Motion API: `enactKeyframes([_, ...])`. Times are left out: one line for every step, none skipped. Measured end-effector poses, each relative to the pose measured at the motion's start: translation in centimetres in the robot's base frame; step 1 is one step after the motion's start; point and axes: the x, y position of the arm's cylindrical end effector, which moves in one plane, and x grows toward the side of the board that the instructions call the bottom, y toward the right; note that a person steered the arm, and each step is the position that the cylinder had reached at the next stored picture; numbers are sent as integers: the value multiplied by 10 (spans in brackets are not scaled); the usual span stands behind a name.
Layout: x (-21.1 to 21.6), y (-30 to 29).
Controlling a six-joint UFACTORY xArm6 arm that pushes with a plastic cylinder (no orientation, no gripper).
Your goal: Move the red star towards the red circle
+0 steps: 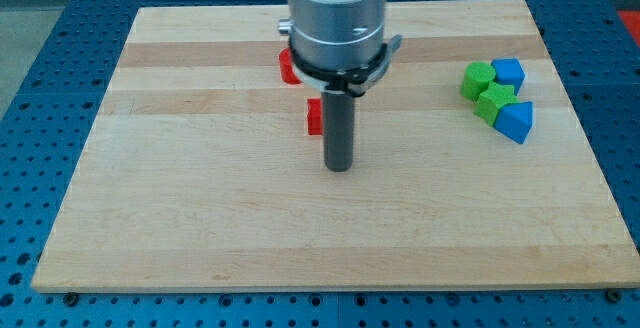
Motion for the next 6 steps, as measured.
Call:
enactKeyframes([-18, 8])
enactKeyframes([-36, 7])
enactKeyframes([-43, -4])
enactKeyframes([-43, -24])
enactKeyframes([-43, -41])
enactKeyframes([-46, -42])
